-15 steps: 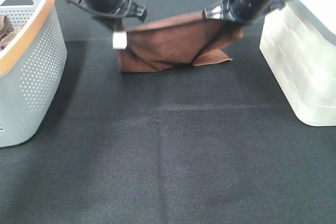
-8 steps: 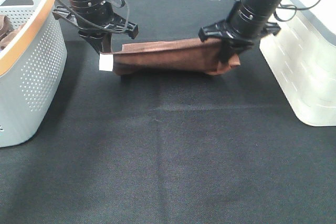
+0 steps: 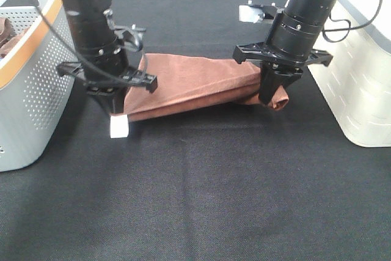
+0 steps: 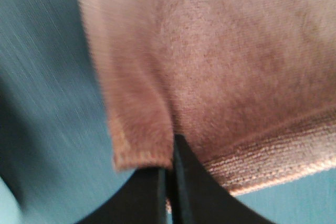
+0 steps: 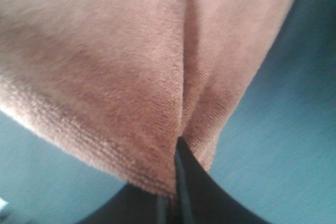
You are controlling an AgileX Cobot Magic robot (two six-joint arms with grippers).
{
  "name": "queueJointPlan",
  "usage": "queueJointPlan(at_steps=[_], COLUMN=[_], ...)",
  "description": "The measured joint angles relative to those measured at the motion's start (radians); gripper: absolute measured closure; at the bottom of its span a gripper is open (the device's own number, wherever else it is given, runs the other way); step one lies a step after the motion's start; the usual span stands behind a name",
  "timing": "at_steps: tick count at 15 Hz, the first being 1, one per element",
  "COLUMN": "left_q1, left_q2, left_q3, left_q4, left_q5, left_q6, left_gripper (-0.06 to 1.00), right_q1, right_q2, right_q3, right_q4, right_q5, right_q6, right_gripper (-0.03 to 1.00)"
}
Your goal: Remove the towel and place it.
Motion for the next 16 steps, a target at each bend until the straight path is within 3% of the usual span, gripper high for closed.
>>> queueJointPlan(at_steps=[7, 9, 11, 12, 13, 15, 16], left_q1=[0.000, 0.000, 0.006, 0.007, 0.008, 0.008, 0.008], left_q2=[-0.069, -0.069, -0.069, -0.069, -0.069, -0.069, -0.069], left_q3=[0.200, 0.250, 0.256, 0.256, 0.256, 0.256, 0.256], left_q4=[-0.101, -0.066, -0.053, -0.051, -0.053, -0.083, -0.096], left_q5=[-0.012, 0.002, 0.014, 0.016, 0.017, 0.018, 0.018], left_q6=[0.000, 0.011, 0.015, 0.016, 0.016, 0.016, 0.017], left_gripper=[0.94, 0.94, 0.94, 0.88, 0.73, 0.43, 0.35], right_q1=[0.000, -0.002, -0.002, -0.003, -0.003, -0.003, -0.004], right_q2=[0.000, 0.000, 0.000, 0.000, 0.000, -0.001, -0.004], right_q3=[0.155, 0.157, 0.158, 0.159, 0.160, 0.160, 0.160], right_q4=[0.055, 0.028, 0.028, 0.027, 0.025, 0.020, 0.020], right_q5=[0.023, 0.025, 0.033, 0.037, 0.041, 0.042, 0.042], right_q6=[0.000, 0.000, 0.007, 0.008, 0.008, 0.008, 0.009], right_gripper=[0.96, 0.81, 0.56, 0.41, 0.29, 0.24, 0.24])
